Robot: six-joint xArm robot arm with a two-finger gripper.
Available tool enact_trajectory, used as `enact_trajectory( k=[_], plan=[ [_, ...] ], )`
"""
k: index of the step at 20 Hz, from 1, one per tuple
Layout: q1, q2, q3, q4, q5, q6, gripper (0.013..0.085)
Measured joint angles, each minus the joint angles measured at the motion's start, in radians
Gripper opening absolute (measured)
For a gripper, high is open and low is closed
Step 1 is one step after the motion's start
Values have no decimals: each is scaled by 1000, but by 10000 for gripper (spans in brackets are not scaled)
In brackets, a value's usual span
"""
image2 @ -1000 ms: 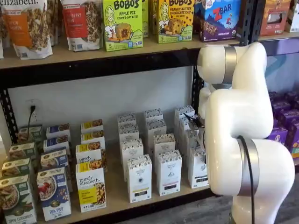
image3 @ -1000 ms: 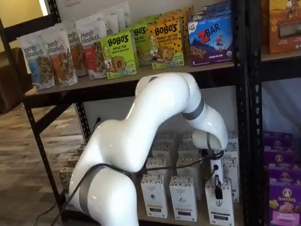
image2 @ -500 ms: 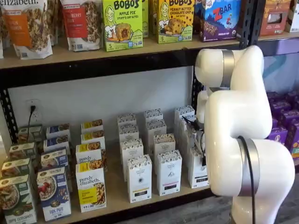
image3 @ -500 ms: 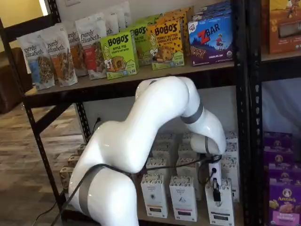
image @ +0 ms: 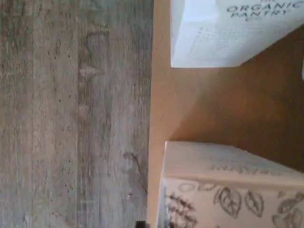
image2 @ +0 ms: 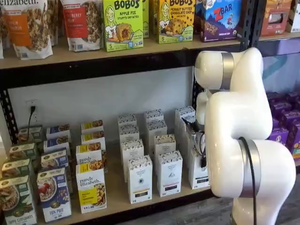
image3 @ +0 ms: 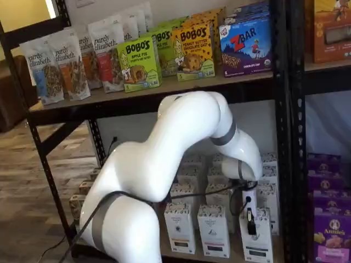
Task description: Pick up the white box with a green strip in the middle, on the bottom shelf, the sixth box from the left
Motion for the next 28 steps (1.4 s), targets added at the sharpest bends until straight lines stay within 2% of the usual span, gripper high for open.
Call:
enact_trajectory(
  k=[1,12,13,16,19,23,28],
  plan=[
    [2,1,-2,-1,3,3,650],
    [11,1,2,-6,1,17,650],
    [11,0,3,-5,1,16,610],
    [11,-4,8,-4,1,15,570],
    [12,-8,11,-7,5,19,490],
    [17,-23,31,-10,6,26,490],
    [30,-83,124,-29,-23,56,490]
  ],
)
